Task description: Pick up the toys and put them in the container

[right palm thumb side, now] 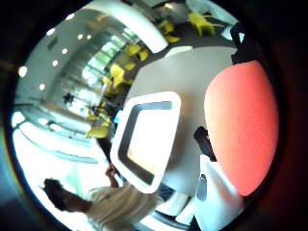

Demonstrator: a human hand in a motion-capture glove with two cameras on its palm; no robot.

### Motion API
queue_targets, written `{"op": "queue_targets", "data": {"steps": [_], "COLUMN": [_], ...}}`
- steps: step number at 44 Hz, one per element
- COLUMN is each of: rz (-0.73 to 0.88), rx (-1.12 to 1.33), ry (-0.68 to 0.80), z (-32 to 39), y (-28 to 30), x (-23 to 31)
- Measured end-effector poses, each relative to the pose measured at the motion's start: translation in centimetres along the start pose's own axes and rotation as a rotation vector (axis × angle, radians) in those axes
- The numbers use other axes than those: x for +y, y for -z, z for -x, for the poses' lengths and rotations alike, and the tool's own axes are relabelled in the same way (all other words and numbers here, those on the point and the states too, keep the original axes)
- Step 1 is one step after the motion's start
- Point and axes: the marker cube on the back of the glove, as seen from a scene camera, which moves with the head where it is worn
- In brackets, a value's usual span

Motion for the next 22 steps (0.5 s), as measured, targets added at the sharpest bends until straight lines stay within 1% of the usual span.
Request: {"op": "queue_targets", "data": {"steps": [5, 13, 18, 22], "rz": [0.011, 0.051, 0.074, 0.104], "rx": [-0.035, -0.080, -0.086, -0.108], "ry": [0.130, 0.242, 0.287, 0.352], "z": [5.9, 14.2, 16.9, 21.7], "y": [-0.1, -1.8, -2.6, -4.1], "x": [-0.7, -1.2, -1.3, -1.6]}}
